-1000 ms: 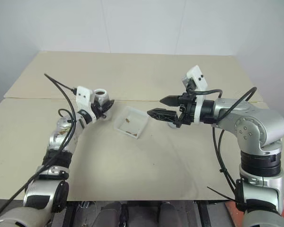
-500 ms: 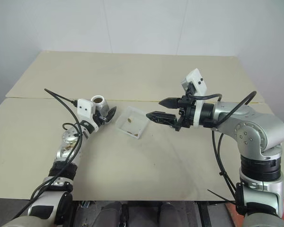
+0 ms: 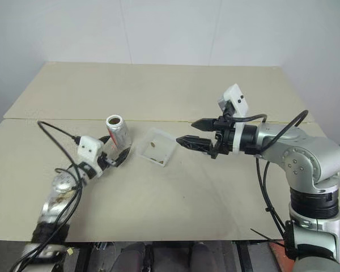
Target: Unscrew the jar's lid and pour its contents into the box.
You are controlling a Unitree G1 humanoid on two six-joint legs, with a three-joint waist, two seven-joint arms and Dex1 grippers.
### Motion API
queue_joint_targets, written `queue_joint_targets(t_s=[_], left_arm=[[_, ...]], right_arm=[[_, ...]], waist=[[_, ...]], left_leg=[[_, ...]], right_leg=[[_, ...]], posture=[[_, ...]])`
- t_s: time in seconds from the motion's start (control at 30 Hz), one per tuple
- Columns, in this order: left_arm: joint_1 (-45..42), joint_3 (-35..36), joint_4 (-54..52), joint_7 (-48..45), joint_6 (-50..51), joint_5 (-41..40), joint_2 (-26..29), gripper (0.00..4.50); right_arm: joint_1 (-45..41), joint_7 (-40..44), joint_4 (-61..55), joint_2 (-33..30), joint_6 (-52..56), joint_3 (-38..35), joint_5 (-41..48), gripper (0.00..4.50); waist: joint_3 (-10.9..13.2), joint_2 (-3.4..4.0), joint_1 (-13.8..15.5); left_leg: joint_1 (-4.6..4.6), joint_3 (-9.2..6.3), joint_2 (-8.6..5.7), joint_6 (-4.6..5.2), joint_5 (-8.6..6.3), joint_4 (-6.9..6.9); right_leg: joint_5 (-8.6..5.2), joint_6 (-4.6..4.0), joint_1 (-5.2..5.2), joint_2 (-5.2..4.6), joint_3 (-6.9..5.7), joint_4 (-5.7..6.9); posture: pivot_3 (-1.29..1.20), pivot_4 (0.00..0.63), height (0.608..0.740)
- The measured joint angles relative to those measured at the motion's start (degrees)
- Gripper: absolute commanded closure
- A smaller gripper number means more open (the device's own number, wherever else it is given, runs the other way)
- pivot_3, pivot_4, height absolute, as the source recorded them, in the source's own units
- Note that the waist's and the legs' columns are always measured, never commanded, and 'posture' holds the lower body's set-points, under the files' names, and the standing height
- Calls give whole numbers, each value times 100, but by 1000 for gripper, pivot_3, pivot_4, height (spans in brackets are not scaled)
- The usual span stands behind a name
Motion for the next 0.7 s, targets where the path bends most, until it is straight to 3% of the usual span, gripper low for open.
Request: queue_joint_targets(t_s=[0.2,0.47,0.7], left_arm=[[586,599,-1474,-1441,1152,-1244,1530,19],[70,1024,-1287,-4038,1340,-2495,3086,19],[-446,1045,-639,-4945,1078,-2523,3275,19]], right_arm=[[238,117,-153,-192,-152,-3,-28,0],[894,654,-301,-768,-1105,211,-611,0],[1102,836,-312,-1026,-1383,200,-773,0]], waist=[[0,1,20],[0,3,18],[0,3,1]], left_leg=[[10,2,7,1,-1,-3],[8,19,2,2,-2,-8],[11,39,4,1,-2,-6]], right_leg=[[2,-6,9,1,-4,-13],[1,-6,3,14,-1,-19],[0,-8,6,17,3,-20]], posture=[[0,150,740],[0,150,740],[0,150,740]])
